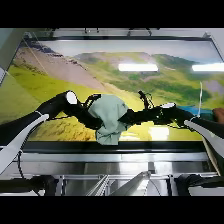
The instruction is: Fold the shirts.
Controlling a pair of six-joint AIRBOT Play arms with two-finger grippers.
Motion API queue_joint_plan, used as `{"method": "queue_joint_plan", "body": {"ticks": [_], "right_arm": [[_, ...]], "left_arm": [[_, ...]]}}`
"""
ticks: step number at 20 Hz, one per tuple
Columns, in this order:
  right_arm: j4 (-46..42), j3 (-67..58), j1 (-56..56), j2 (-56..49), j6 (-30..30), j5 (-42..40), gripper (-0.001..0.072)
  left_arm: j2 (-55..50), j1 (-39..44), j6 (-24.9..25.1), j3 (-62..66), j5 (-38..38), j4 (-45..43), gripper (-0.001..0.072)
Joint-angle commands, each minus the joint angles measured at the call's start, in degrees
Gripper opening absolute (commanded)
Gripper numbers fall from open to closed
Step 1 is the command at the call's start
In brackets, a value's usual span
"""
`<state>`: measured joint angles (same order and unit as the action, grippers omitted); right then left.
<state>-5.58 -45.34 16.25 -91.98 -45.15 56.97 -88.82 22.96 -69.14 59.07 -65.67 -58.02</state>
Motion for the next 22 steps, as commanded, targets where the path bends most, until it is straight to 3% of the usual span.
{"method": "queue_joint_plan", "body": {"ticks": [1, 5, 9, 13, 16, 18, 20, 21, 22], "right_arm": [[2.03, -2.45, 0.07, -0.07, 3.19, 6.43, 0.002], [5.09, -9.09, -1.36, 4.87, 2.23, 15.41, 0.002], [8.39, -19.47, -5.09, 17.66, -1.36, 20.57, 0.002], [8.94, -32.0, -9.62, 31.21, -2.4, 19.71, 0.002], [-1.46, -34.73, -9.55, 36.44, -6.08, 14.01, 0.002], [-13.66, -34.64, -8.79, 36.22, -12.39, 12.57, 0.002], [-20.04, -34.62, -8.2, 33.83, -16.92, 12.48, 0.0035], [-21.33, -34.6, -7.96, 32.22, -17.81, 12.63, 0.0239], [-21.55, -34.51, -7.48, 30.34, -17.92, 13.44, 0.0495]], "left_arm": [[3.17, 0.5, 0.76, 6.01, -2.21, 0.2, 0.0022], [14.95, -1.88, 0.72, 15.63, -2.91, 1.07, 0.0023], [28.48, -6.75, 0.66, 28.37, -2.75, 1.01, 0.0023], [38.71, -15.21, 0.9, 38.86, -2.75, 0.48, 0.0024], [41.33, -24.02, 2.23, 39.58, -6.12, 0.52, 0.0026], [39.63, -29.27, 2.23, 37.94, -10.67, 1.31, 0.0027], [37.13, -31.28, 2.23, 33.33, -14.25, 1.05, 0.0029], [35.69, -31.41, 2.23, 30.47, -14.67, 1.09, 0.0047], [34.21, -31.36, 2.19, 28.02, -15.47, 1.11, 0.0228]]}}
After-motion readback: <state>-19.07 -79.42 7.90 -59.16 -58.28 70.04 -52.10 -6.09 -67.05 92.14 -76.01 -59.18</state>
